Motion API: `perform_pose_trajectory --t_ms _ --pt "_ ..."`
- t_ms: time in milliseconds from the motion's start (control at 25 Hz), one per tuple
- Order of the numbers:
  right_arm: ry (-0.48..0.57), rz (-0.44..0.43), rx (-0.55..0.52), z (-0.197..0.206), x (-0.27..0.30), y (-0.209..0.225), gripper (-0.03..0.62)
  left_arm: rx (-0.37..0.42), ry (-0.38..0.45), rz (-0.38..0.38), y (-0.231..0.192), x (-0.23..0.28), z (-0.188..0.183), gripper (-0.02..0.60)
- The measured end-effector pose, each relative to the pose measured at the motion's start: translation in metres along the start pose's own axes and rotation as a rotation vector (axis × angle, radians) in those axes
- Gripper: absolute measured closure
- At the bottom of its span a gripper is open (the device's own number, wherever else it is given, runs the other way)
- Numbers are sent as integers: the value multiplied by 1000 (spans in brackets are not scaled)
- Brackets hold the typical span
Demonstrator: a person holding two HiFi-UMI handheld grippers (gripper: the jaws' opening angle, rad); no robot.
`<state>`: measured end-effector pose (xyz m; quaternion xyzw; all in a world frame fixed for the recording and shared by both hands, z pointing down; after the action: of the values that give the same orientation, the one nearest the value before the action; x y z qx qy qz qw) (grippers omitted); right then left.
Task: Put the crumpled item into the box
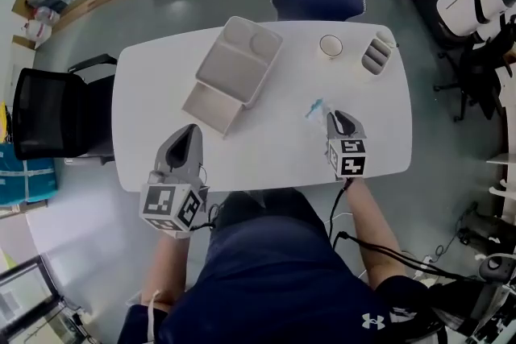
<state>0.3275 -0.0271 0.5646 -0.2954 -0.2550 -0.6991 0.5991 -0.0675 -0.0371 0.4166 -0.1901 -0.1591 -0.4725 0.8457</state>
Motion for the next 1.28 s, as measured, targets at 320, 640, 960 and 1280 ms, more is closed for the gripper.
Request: perform_pose_trajectory --t_ms 320,640,960,1280 --pt "-197 -9 -38 19 58 -3 502 -59 -69 -46 -25 10 18 580" --pt "-299 27 14 35 78 -2 492 -62 -67 -54 -56 12 8 580" --pt "-310 35 52 34 74 -2 576 -67 -86 -2 -64 23 8 580" --pt "-202 39 81 12 55 -14 579 -61 -79 17 -71 21 9 580"
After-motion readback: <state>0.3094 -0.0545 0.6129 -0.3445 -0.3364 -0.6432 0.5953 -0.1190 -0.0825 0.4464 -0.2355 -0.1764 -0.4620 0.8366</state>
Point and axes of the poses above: the fingertips, and each gripper's own axes: x forward along the fingers, y to its right, z out of its underside, the point moved 10 cm from there along -x, backward along the fingers, and after that the axes turned 6 degrees about -y, right-handed, at the moved point
